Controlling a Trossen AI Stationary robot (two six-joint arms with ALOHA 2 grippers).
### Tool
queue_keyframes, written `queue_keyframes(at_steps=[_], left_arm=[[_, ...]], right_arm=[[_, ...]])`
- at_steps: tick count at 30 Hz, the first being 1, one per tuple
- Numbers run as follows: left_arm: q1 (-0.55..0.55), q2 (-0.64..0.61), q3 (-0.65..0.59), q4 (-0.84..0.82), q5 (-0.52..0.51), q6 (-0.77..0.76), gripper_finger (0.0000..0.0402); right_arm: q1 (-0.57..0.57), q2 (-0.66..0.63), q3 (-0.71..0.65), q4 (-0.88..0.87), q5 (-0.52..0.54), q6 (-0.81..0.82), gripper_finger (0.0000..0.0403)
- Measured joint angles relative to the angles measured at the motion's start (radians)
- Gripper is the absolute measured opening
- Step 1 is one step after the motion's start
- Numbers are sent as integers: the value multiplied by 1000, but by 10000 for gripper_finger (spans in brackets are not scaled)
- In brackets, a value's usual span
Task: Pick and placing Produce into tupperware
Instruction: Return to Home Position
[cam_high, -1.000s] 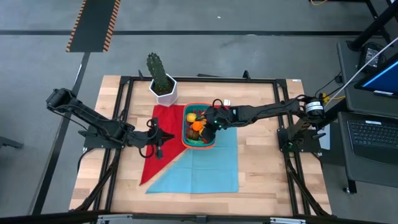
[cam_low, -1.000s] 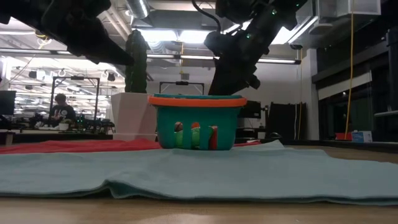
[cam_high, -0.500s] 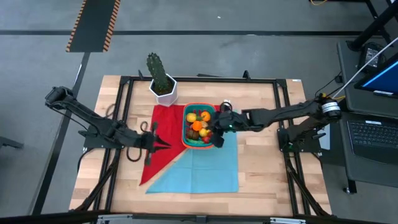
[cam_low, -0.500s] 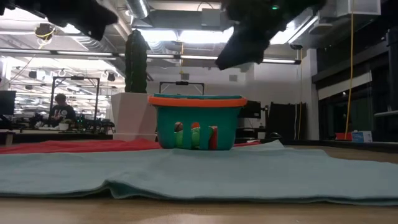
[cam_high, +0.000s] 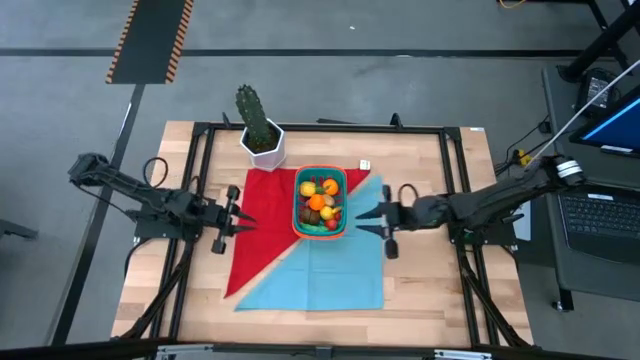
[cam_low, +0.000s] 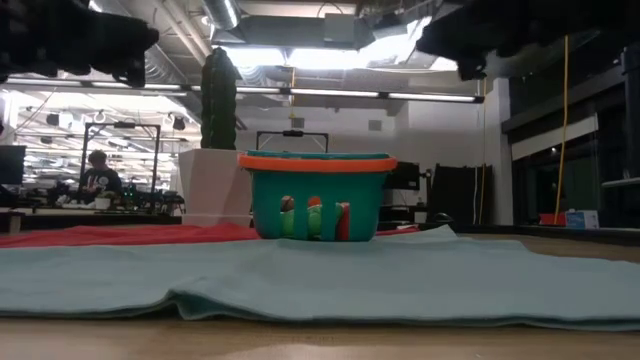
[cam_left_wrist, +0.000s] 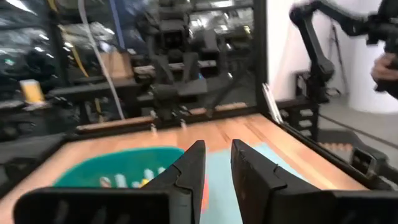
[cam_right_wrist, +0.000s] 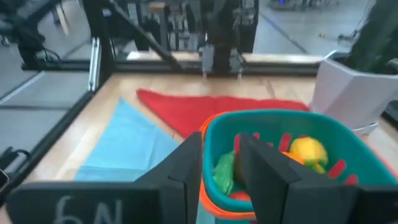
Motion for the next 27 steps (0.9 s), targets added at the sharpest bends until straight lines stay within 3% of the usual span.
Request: queue_keyframes(at_steps=[7, 15, 20, 27], left_arm=[[111, -114, -13, -100, 51, 1, 83], [198, -137, -13, -157, 186, -26, 96], [219, -136, -15, -192, 211, -33, 103], [218, -134, -35, -204, 232, -31, 109]], right_arm=[[0, -285, -124, -46, -4, -77, 110], [0, -597, -278, -115, -5, -78, 110], [0, -701, -370, -108, -6, -64, 110], [0, -717, -437, -81, -7, -51, 110]])
